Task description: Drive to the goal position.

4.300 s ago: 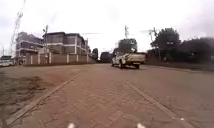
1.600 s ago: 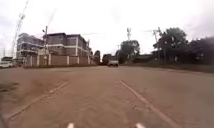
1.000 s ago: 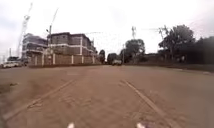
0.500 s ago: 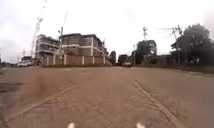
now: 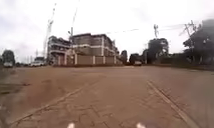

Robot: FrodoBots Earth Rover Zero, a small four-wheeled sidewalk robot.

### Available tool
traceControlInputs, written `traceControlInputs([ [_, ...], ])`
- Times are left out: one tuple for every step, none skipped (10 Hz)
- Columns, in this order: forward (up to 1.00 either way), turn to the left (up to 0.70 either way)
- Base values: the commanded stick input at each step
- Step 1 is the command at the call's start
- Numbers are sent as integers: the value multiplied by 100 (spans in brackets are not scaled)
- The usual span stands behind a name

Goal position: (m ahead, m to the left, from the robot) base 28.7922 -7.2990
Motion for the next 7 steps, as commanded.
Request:
traceControlInputs([
  [70, 0],
  [70, 0],
  [70, 0],
  [70, 0],
  [47, 0],
  [15, 0],
  [0, 0],
])
